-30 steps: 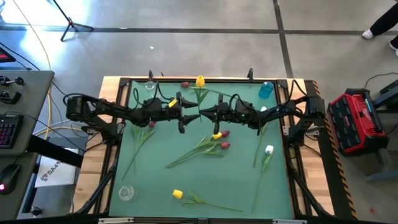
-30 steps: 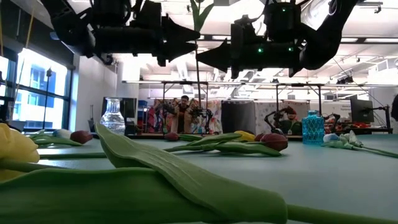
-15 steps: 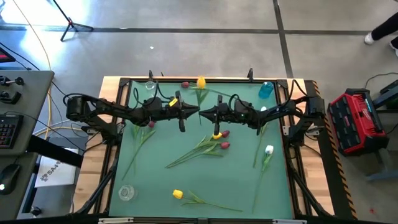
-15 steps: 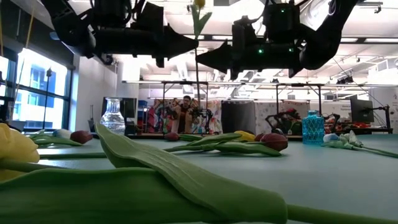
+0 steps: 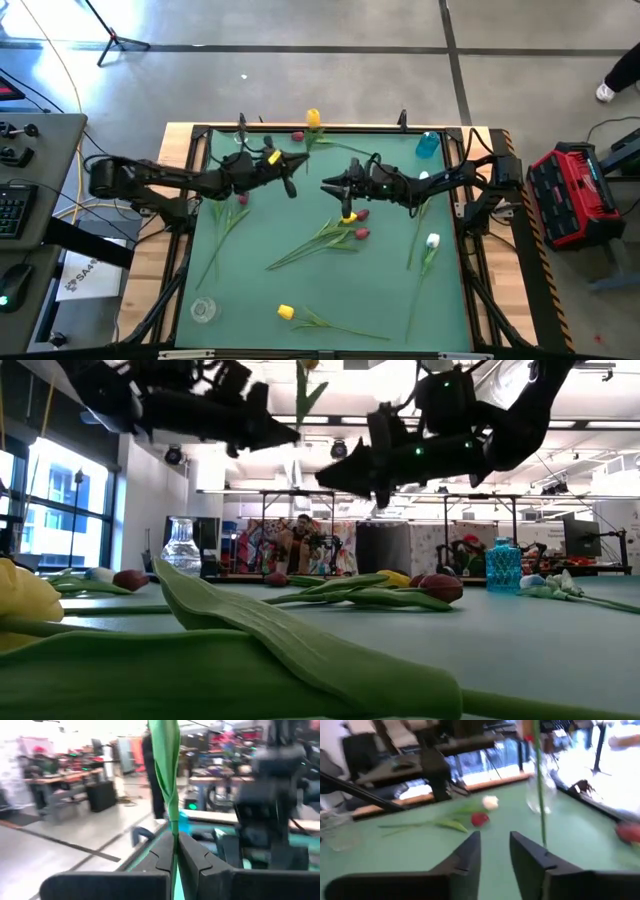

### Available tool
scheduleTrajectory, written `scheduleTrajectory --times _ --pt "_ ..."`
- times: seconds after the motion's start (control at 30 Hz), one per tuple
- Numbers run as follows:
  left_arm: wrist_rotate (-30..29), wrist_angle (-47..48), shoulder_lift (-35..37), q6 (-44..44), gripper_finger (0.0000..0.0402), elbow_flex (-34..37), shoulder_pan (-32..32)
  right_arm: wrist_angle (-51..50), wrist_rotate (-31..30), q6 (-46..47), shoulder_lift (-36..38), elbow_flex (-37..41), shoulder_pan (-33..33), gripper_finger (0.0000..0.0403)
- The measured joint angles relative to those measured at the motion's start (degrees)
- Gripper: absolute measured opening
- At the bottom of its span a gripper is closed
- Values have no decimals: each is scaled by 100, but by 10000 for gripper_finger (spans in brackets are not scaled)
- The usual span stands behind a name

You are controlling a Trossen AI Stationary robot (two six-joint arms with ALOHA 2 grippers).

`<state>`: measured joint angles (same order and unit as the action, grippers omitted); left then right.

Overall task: Sort flowers into vase by color
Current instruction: Put the top yellow tulip into the top transparent vase

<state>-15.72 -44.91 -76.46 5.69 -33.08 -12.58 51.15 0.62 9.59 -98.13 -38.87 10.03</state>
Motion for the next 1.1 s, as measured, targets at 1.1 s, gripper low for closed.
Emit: scheduleTrajectory --times 1.1 --pt "-730 2178 3116 -219 0 763 -3003 -888 -347 196 2 2 -108 142"
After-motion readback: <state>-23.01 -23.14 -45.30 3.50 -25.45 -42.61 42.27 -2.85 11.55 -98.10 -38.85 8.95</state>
